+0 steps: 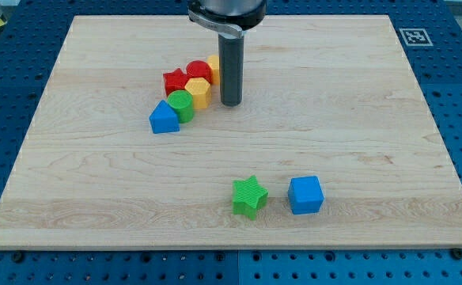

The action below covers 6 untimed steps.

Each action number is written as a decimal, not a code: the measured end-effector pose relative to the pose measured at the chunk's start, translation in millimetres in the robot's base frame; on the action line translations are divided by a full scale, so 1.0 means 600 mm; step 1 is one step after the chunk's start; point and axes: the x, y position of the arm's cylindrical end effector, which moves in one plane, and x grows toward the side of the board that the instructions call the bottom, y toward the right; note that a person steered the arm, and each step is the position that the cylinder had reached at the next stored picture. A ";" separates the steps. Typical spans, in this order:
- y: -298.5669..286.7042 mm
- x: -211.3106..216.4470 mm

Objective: Slide heart above the red circle

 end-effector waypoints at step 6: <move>-0.002 -0.129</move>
